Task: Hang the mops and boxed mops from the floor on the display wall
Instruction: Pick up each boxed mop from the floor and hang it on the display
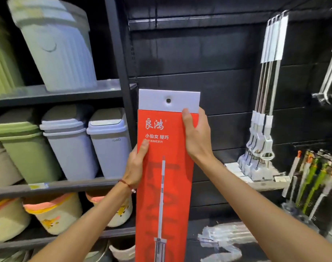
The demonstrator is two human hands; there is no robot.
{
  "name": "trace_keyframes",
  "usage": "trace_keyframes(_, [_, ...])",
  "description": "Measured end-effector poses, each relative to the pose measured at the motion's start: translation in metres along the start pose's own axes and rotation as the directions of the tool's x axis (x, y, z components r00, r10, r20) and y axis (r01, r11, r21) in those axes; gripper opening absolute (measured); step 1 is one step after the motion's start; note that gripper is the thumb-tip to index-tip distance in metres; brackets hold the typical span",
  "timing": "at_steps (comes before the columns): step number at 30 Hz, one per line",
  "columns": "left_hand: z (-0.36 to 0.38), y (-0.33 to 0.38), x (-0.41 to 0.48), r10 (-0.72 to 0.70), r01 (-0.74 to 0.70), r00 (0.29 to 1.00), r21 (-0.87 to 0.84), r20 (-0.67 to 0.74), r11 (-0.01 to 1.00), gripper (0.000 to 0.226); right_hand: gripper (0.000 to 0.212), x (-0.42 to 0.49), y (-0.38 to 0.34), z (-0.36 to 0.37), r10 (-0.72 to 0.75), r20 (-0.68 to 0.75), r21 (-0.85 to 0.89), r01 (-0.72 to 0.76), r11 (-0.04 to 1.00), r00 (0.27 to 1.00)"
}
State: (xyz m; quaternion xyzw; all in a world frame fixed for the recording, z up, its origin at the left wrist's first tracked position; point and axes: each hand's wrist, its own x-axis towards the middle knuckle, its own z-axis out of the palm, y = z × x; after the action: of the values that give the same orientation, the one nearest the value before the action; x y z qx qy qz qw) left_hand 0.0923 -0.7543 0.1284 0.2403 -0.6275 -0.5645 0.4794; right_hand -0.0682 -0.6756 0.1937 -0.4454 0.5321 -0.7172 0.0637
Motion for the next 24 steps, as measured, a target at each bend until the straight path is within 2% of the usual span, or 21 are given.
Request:
trace_keyframes(4, [0.017, 0.005, 0.049, 0.021, -0.023, 0.998, -0.024, -0.065, 0.999, 0.067, 0.062, 0.06, 0.011, 0.01, -0.016, 0.025, 0.047, 0.015, 0.999, 1.0])
trace_keyframes(11, [0.05, 0.036, 0.129, 0.104, -0.098, 0.972, 0.036, -0.211, 0.994, 0.078, 0.059, 0.172, 0.011, 0.014, -0.154, 0.145, 0.094, 0.141, 0.986, 0.977])
trace_keyframes(20, [0.083, 0.095, 0.218, 0.158, -0.108, 0.938, 0.173, -0.31, 0.979, 0.086, 0.048, 0.301, -0.015, 0.013, -0.226, 0.299, 0.091, 0.208, 0.974, 0.927])
trace_keyframes(24, [0.088, 0.119, 0.247, 0.192, -0.136, 0.924, 0.187, -0.331, 0.973, 0.078, 0.046, 0.346, -0.033, 0.023, -0.281, 0.331, 0.081, 0.269, 0.96, 0.901])
